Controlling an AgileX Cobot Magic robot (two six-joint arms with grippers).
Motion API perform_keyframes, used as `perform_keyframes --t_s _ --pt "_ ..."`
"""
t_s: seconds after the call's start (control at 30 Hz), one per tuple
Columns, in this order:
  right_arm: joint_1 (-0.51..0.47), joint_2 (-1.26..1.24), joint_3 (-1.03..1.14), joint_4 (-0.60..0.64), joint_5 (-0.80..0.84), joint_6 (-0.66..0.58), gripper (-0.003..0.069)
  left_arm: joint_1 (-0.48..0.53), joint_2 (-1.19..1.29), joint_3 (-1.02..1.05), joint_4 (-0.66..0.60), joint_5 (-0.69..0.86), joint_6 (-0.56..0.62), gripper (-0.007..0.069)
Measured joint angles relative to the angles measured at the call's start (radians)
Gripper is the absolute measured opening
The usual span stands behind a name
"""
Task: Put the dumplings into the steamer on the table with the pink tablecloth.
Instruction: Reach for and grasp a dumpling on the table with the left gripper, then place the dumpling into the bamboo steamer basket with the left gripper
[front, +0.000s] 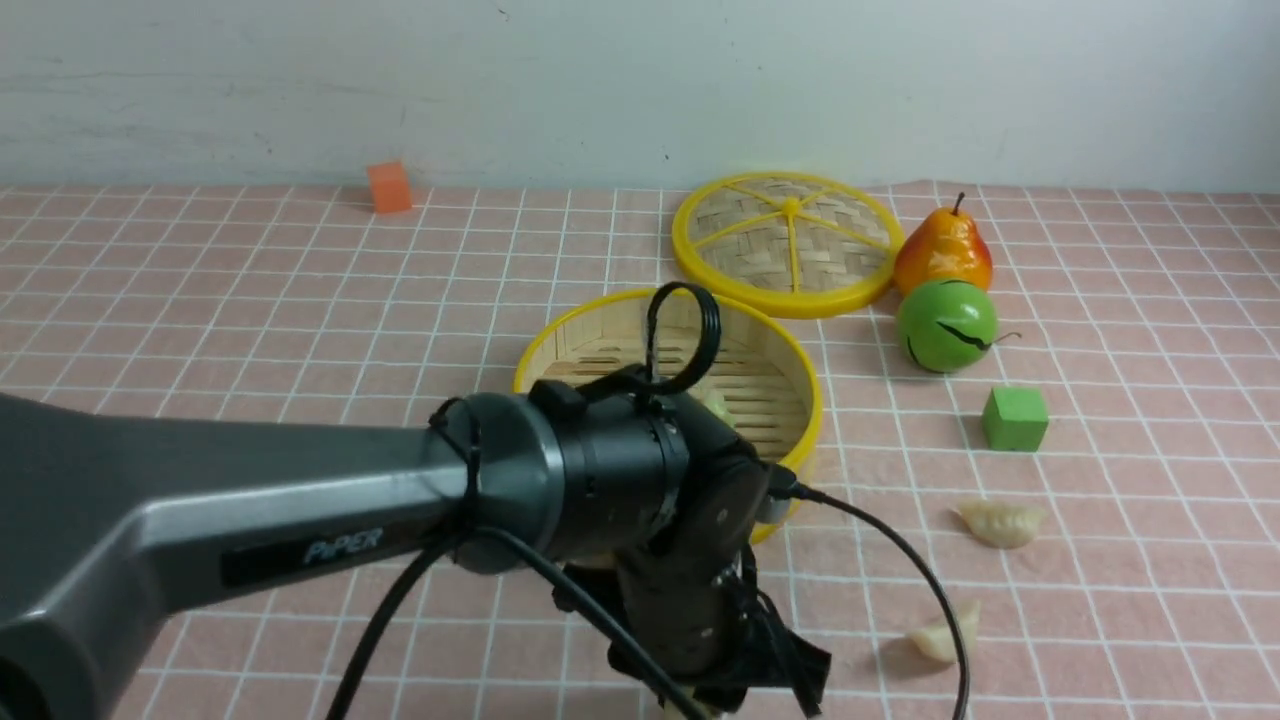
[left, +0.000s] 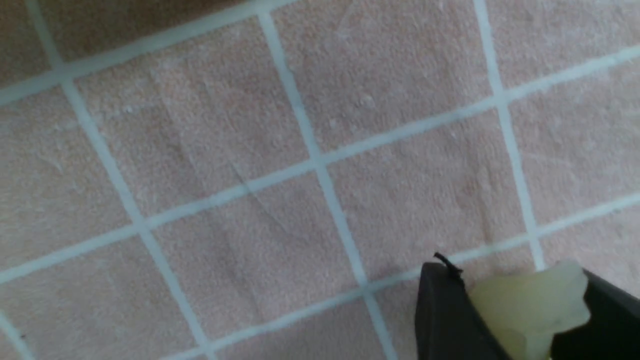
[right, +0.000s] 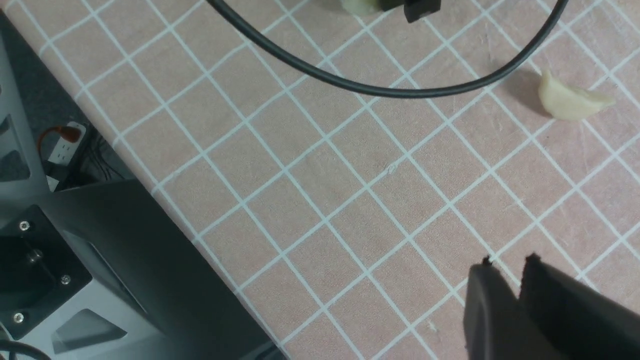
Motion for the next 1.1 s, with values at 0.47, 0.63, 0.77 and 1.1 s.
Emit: perform_keyframes --t_s 0.47,0.63,0.77,1.1 --pt "0.0 0.0 0.0 -0.004 -0.057 0.0 0.0115 0.279 0.066 -0.453 -0.002 0.137 0.177 0.0243" --pt "0.0 0.0 0.0 -0.004 -0.057 0.056 0.0123 0.334 0.174 -0.469 -0.001 0.078 0.18 0.0243" --pt "0.0 0.0 0.0 -0.016 -0.057 0.166 0.0127 0.352 0.231 -0.469 0.005 0.073 0.181 0.0249" --pt "0.0 0.028 0.0 -0.191 -0.057 0.431 0.0119 0.356 0.216 -0.565 0.072 0.214 0.205 0.0523"
